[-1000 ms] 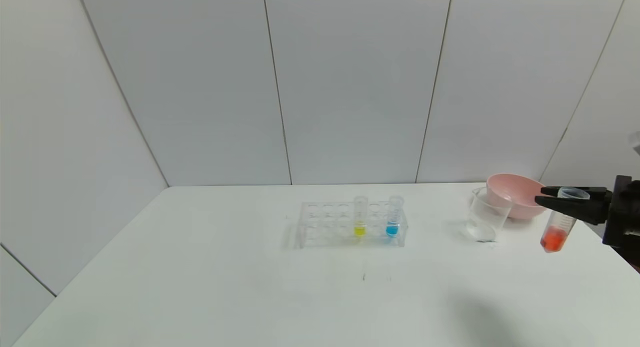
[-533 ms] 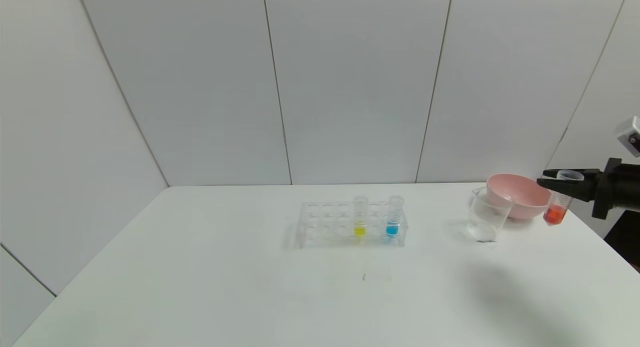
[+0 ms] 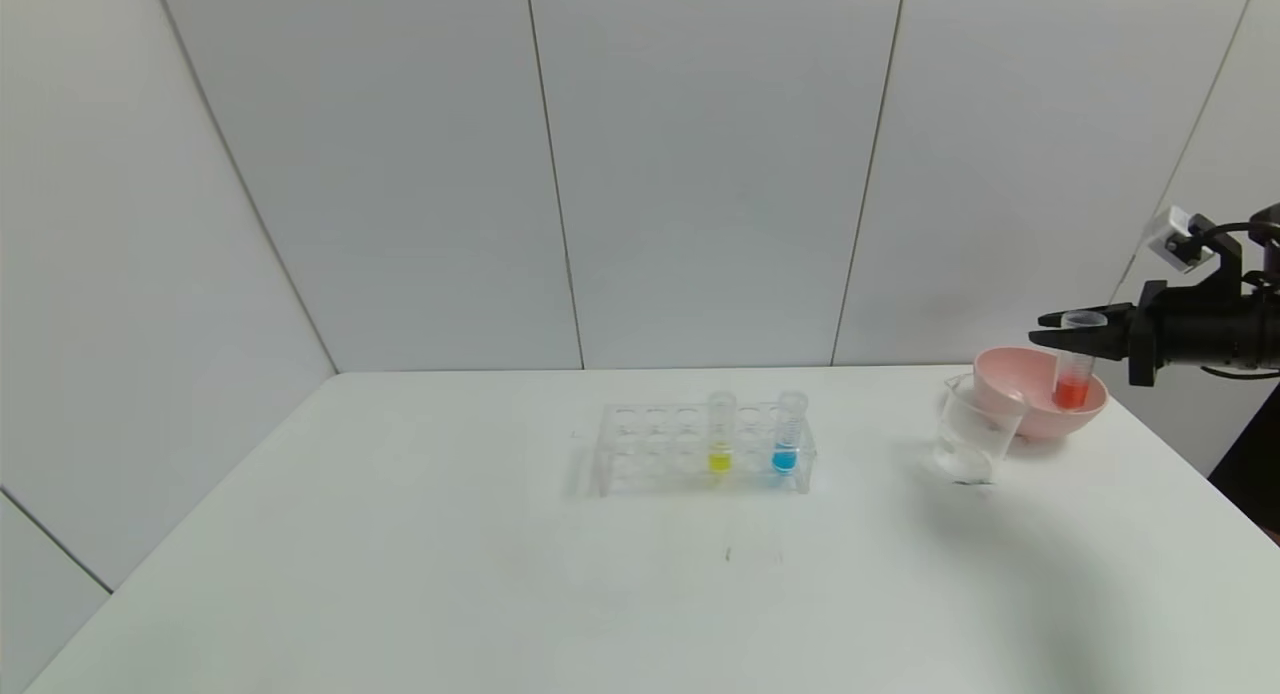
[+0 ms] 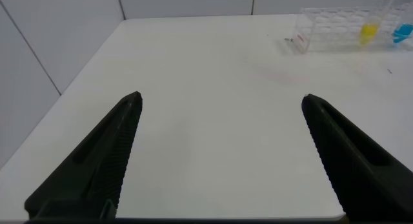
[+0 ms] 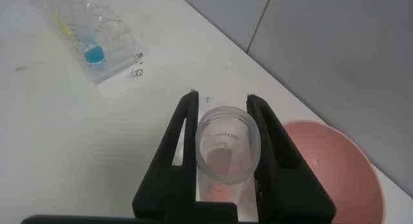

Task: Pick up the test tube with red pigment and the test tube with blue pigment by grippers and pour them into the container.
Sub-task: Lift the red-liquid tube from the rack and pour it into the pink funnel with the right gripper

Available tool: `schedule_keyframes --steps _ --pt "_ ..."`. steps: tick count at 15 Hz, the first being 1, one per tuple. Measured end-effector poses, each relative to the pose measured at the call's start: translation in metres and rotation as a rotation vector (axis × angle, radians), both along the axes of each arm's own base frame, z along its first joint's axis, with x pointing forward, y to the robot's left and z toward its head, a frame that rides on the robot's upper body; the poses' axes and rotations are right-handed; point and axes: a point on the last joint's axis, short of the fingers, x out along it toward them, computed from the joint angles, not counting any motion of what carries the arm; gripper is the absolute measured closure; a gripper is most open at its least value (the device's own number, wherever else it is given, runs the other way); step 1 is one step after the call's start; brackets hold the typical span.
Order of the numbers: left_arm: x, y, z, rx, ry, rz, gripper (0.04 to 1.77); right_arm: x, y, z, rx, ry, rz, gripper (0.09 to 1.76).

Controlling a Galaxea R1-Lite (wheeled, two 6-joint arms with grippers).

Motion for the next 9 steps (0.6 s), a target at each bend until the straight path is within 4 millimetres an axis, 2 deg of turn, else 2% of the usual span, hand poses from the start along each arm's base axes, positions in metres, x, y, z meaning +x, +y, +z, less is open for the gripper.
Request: schedule_keyframes --steps 6,9 --pt "0.0 0.0 0.0 0.0 0.0 0.0 0.05 0.016 -0.002 0.015 -0.26 0.081 0.04 1.29" --pt "0.0 0.0 0.0 0.0 0.0 0.0 0.05 0.025 0.002 0.017 -0.366 0.054 0.055 1.29"
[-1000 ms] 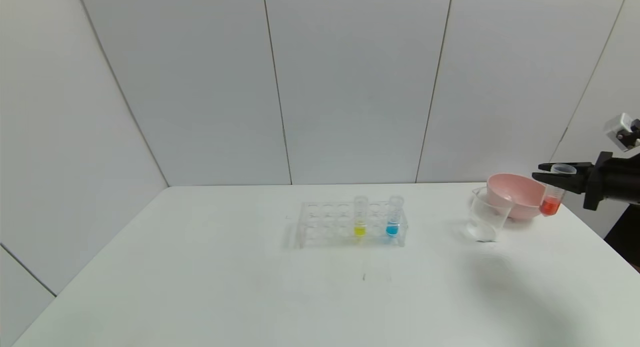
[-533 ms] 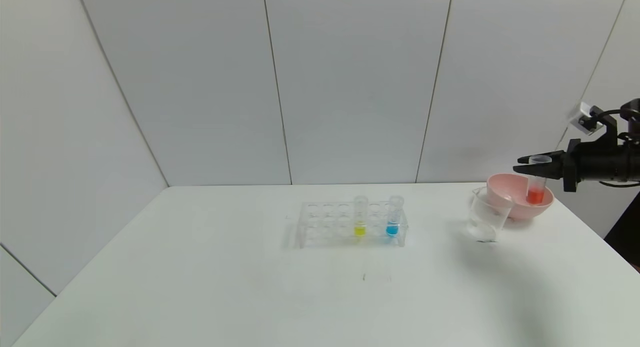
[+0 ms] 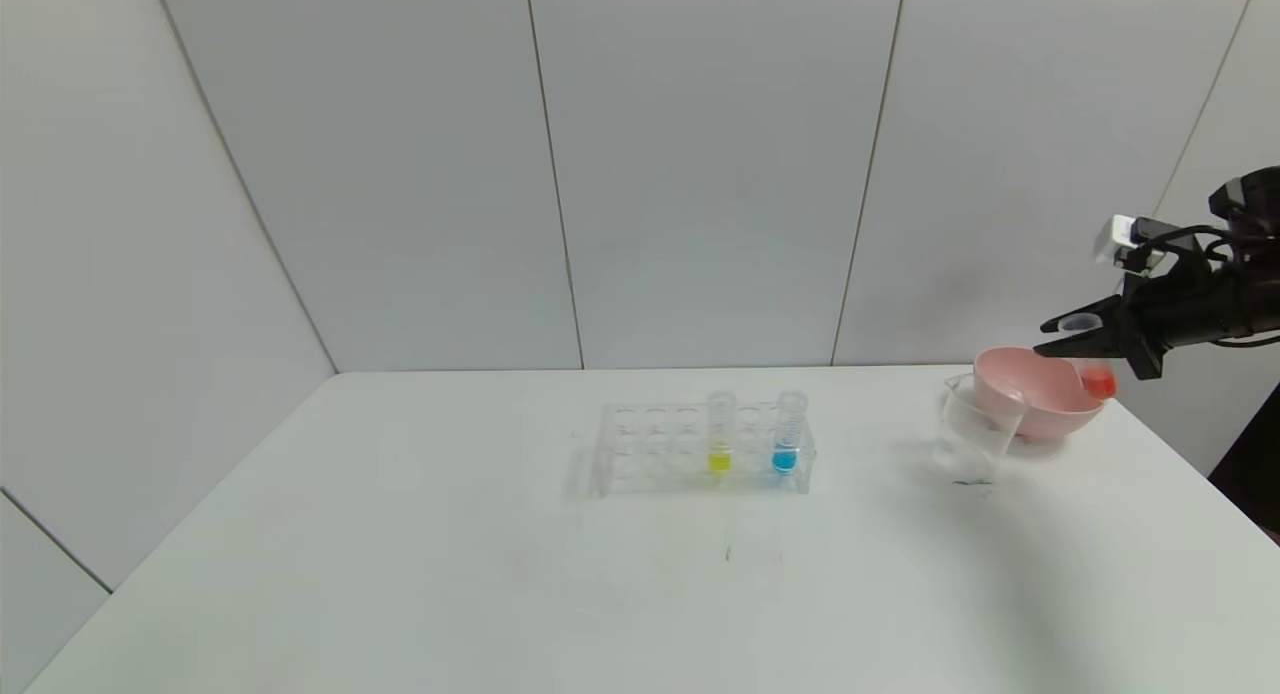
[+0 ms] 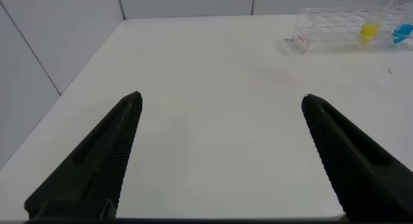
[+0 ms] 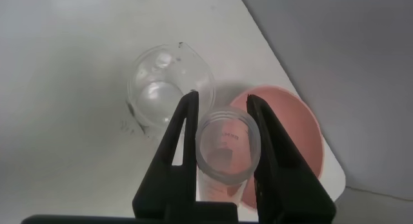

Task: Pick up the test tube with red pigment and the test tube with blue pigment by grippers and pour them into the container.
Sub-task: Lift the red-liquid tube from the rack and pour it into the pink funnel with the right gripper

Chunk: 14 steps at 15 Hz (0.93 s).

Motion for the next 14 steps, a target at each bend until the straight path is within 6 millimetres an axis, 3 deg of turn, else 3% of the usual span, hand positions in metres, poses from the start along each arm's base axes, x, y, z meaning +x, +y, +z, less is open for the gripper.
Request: schedule_keyframes --steps 5,14 --pt "0.0 0.0 0.0 0.0 0.0 0.0 0.05 0.001 0.012 -0.007 -0.153 0.076 -0.029 1.29" --pt "0.0 0.0 0.0 0.0 0.0 0.0 0.05 -0.006 0.039 0.008 -0.409 0.111 -0.124 1.29"
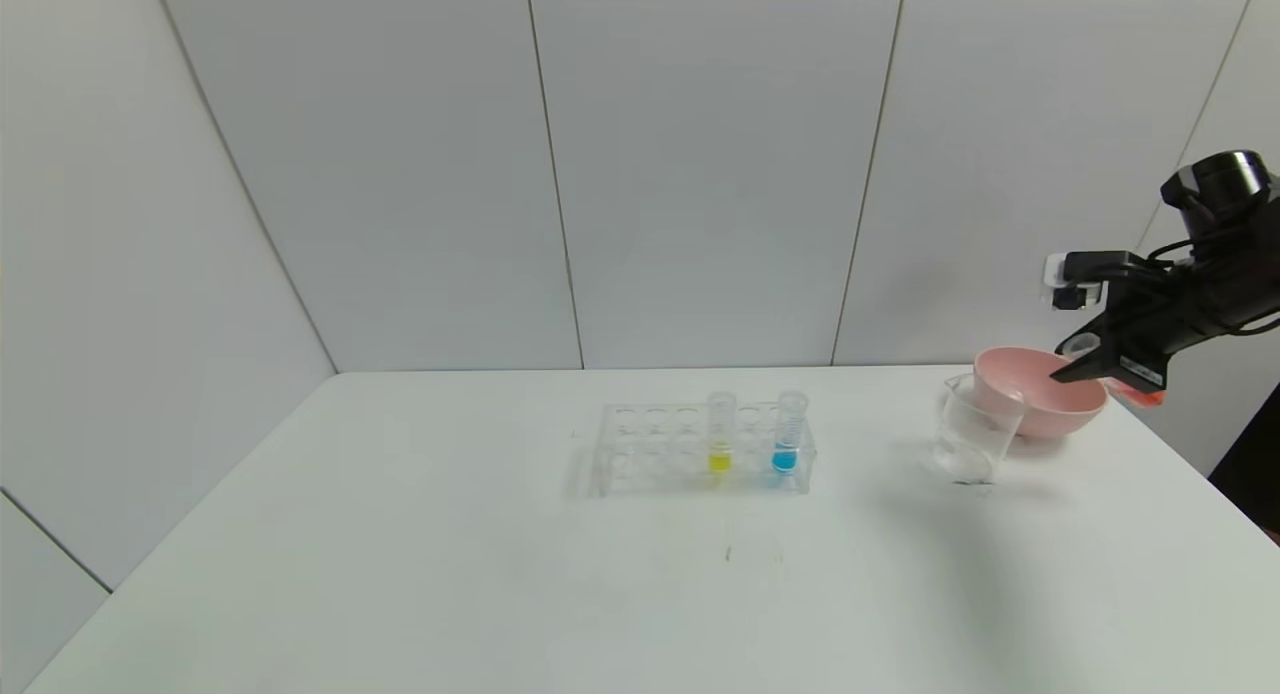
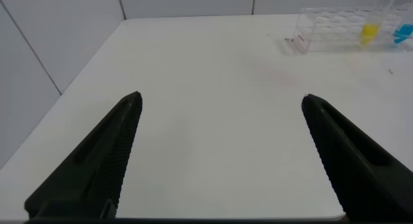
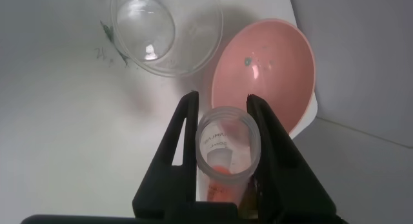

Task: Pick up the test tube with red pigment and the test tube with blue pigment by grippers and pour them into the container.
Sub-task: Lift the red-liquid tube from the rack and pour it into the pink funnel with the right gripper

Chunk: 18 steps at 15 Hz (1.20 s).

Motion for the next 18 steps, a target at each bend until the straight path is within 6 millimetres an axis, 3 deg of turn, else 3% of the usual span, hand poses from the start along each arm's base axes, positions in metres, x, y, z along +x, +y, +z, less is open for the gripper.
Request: schedule_keyframes --steps 6,18 --pt "0.0 0.0 0.0 0.0 0.0 0.0 0.05 0.006 0.022 -0.003 -0.095 0.012 -0.011 1.29" --pt "0.0 0.0 0.0 0.0 0.0 0.0 0.05 0.015 0.046 -0.009 -0.276 0.002 -0.063 1.29"
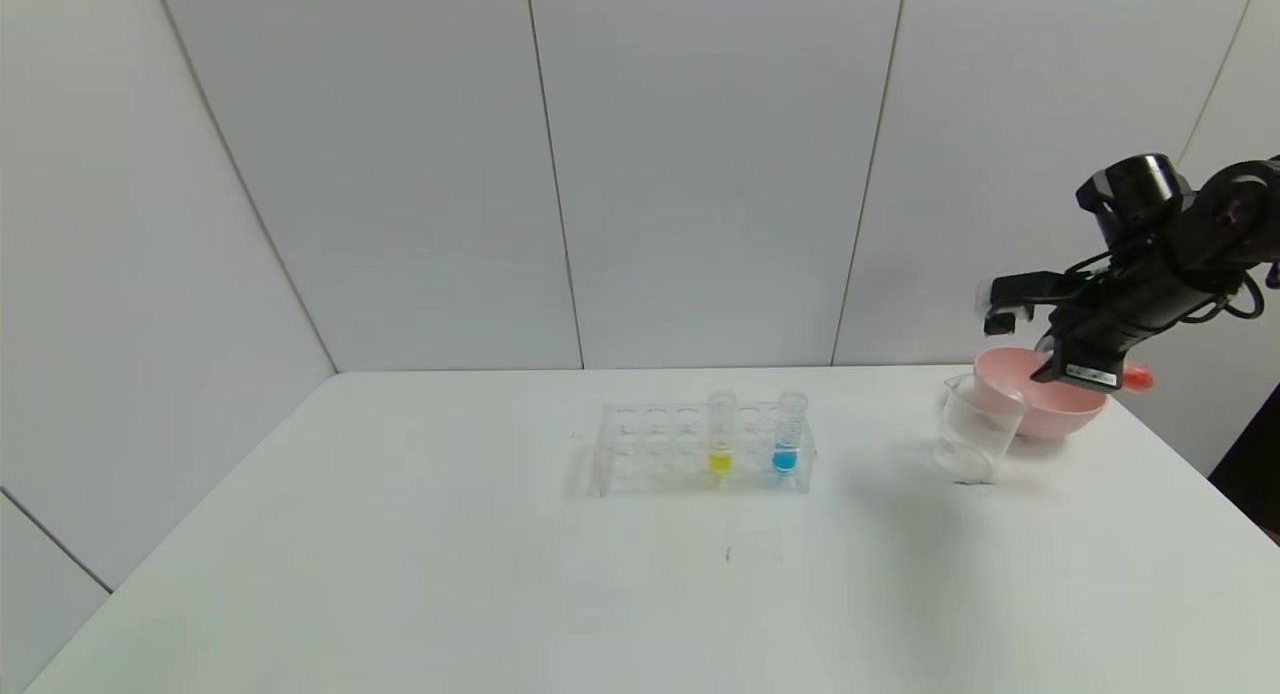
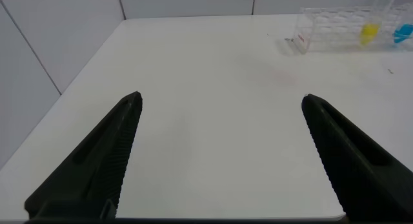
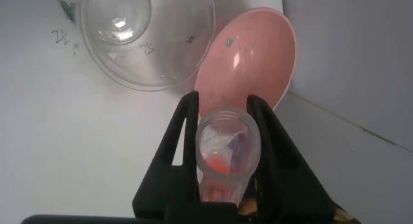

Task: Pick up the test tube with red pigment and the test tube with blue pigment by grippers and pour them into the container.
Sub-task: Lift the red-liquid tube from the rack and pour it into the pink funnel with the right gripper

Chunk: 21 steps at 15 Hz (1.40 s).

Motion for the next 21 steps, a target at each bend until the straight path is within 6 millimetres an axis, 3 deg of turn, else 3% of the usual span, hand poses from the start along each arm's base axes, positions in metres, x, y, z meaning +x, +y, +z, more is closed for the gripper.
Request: schedule_keyframes --steps 12,21 --pt "0.0 0.0 0.0 0.0 0.0 0.0 0.05 0.006 0.018 0.001 -0.18 -0.032 0.011 1.29" --pt "0.0 0.0 0.0 0.0 0.0 0.0 0.05 0.005 0.018 0.002 -0.276 -0.022 -0.002 1.29"
